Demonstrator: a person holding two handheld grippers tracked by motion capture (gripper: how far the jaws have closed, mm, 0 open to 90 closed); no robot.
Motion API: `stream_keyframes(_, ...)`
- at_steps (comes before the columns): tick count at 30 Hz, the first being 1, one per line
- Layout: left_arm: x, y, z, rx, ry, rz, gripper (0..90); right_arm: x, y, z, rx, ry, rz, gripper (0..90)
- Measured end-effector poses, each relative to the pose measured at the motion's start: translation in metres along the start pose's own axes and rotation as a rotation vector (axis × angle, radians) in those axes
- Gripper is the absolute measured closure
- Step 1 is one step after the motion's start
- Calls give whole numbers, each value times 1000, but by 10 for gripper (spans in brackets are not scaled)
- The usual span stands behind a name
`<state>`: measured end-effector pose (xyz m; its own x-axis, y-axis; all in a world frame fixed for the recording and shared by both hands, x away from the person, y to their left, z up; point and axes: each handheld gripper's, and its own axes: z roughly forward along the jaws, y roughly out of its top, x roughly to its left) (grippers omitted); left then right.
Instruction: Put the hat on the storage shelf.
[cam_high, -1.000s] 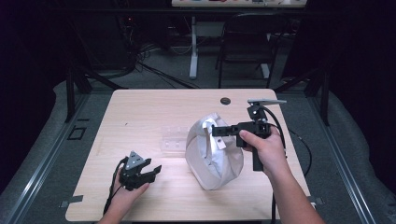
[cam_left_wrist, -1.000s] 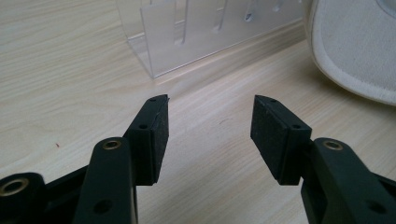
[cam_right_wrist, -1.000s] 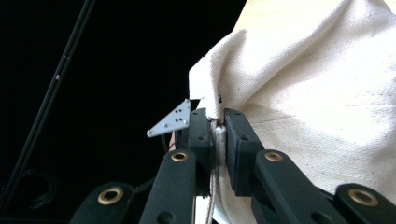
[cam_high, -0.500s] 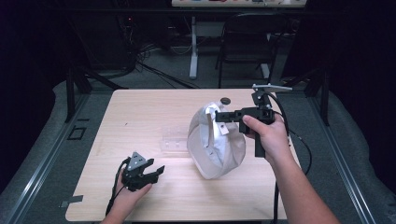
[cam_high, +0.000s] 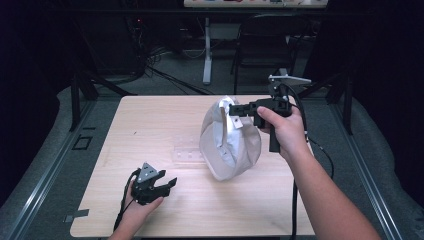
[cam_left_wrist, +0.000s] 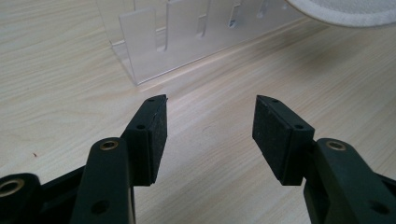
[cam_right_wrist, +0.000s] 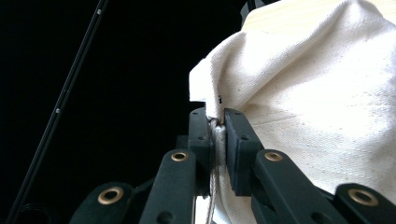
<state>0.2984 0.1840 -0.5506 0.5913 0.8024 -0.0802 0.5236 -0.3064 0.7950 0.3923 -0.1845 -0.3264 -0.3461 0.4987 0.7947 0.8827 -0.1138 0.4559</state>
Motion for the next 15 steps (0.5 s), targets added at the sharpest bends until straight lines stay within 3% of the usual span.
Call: stream_keyframes(15,-5,7,1,-26,-10,7,459,6,24,10,3,-36,32,821)
